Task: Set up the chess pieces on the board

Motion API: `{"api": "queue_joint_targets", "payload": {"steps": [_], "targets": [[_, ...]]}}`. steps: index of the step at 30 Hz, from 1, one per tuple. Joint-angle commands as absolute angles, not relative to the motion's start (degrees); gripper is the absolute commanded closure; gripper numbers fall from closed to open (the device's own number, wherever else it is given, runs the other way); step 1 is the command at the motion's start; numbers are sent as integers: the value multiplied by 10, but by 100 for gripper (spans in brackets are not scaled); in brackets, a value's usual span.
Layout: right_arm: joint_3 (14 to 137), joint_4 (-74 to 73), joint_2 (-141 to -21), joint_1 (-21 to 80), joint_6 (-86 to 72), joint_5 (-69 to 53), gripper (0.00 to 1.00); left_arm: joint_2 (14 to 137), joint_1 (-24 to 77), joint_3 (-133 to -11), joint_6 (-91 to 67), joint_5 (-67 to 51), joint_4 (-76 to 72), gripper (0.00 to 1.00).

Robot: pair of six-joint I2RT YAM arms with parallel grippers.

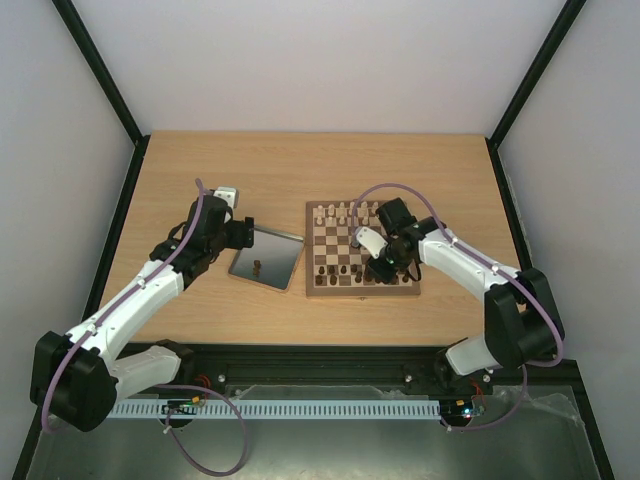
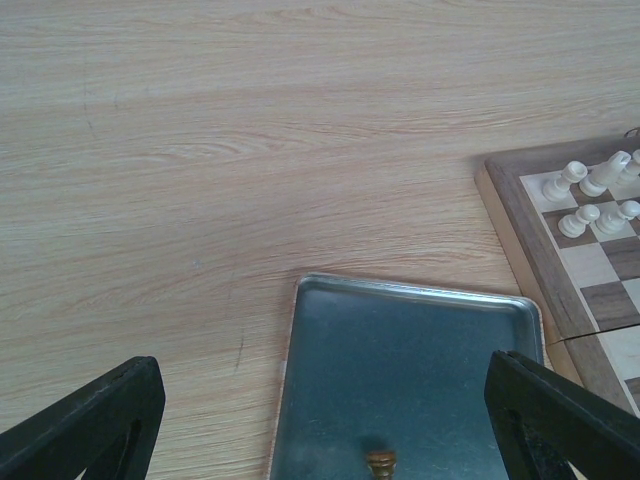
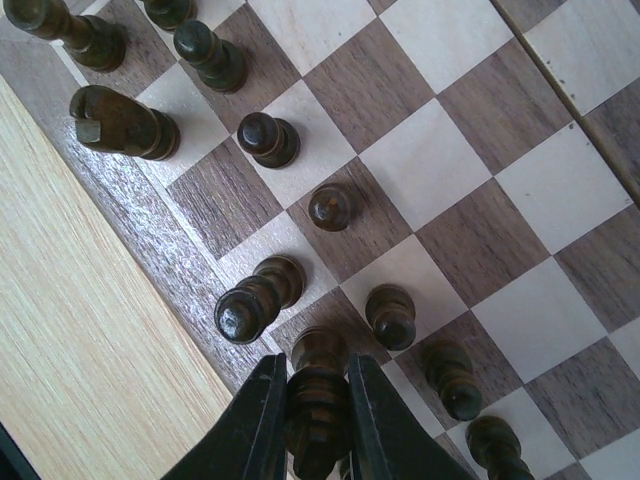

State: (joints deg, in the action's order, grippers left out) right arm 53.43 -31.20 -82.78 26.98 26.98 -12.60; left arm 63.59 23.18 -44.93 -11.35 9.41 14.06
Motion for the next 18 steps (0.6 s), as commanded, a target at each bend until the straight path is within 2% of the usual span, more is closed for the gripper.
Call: {"api": "queue_joint_targets", "payload": {"steps": [1,10,15,18], "targets": [[521,-311,-837,272,267,-123,92,642,229,-451,-113,90,142,10],[513,-305,-846,273,266,-121,89,645,229,-452,-113,89,144,10],[518,-310,-840,273,264,-122,76,647,229,-452,-113,87,144,10],[528,-324,-825,273,264,-125,71,649,229,-453,-113,86,145,10]]}}
